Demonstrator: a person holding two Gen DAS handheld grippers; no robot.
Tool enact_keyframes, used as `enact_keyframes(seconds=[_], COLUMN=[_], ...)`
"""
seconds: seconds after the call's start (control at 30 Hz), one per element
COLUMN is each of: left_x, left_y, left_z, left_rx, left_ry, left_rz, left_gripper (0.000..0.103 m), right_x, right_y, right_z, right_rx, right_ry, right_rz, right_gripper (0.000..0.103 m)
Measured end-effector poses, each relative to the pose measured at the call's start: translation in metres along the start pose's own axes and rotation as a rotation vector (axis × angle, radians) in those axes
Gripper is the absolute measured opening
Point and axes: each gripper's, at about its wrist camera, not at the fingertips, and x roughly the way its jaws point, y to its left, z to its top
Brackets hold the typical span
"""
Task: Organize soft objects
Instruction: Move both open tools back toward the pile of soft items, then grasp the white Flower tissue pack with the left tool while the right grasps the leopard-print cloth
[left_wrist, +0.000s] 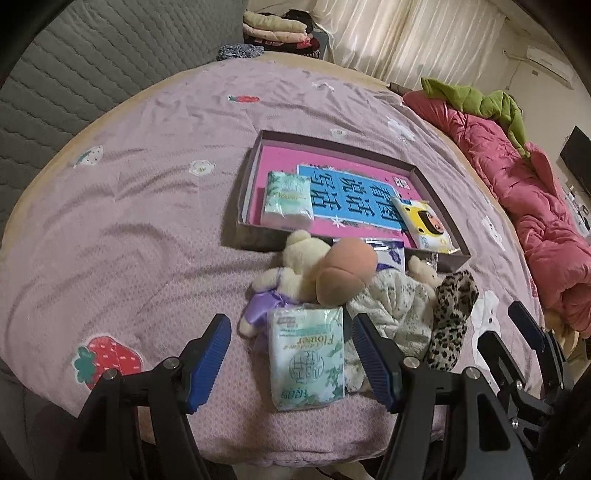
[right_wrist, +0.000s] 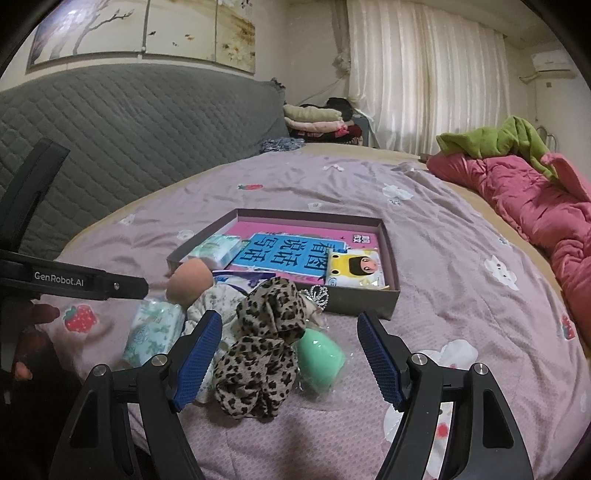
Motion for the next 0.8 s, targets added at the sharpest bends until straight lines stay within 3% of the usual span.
enact_keyframes(seconds=[0.8], left_x=[0.024], left_y=[-0.005], left_z=[-0.016], left_rx=[0.017], left_ry=[0.09], left_rz=[0.002], left_gripper=[0.068], right_x=[0.017], right_y=[0.008], right_z=[-0.01], right_rx=[-0.017], right_ry=[0.1], right_rz=[0.013], right_gripper=[0.077])
